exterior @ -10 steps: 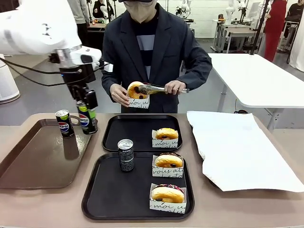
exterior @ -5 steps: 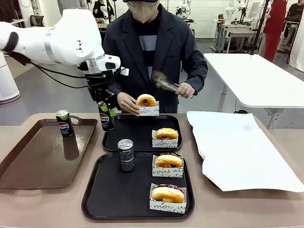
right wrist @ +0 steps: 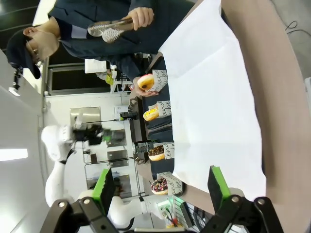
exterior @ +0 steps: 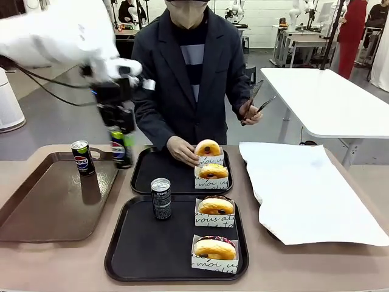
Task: Set up donuts and drinks on trays.
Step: Pick up one Pepsi coke from the Handle tray and place it on the Flat Tray without a Pepsi coke.
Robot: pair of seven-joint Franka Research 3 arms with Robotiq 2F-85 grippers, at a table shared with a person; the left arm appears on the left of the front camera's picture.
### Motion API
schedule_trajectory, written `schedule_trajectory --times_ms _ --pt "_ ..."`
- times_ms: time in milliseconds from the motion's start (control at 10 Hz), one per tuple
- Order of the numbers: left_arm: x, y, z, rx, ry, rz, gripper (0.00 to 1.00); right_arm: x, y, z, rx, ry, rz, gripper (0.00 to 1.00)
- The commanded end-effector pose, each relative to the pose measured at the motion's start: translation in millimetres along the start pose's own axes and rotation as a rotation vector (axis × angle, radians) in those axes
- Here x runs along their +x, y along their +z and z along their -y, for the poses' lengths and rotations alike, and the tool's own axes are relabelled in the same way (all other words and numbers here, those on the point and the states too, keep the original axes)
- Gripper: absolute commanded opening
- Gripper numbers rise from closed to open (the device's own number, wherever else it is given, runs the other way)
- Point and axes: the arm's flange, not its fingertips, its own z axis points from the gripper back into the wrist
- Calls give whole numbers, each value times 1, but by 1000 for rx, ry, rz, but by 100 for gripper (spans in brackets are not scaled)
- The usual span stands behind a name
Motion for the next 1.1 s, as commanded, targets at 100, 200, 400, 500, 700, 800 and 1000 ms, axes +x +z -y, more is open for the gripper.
schedule_trajectory --times_ms 100,200,400,500,700,800,1000 --pt "-78 27 9 9 -22 -41 58 -1 0 -1 11 5 0 100" --pt "-72 24 6 10 -24 -55 58 -1 0 -1 11 5 0 100" --pt "-69 22 9 25 -24 -19 58 -1 0 -1 11 5 0 100" --pt "-55 22 4 37 -16 13 58 -1 0 -1 11 5 0 100" --pt "-6 2 -3 37 84 148 58 -1 0 -1 11 5 0 100" --pt "27 -11 -11 63 100 172 58 -1 0 -1 11 5 0 100" --pt "62 -46 -13 128 142 224 58 -1 0 -1 11 5 0 100"
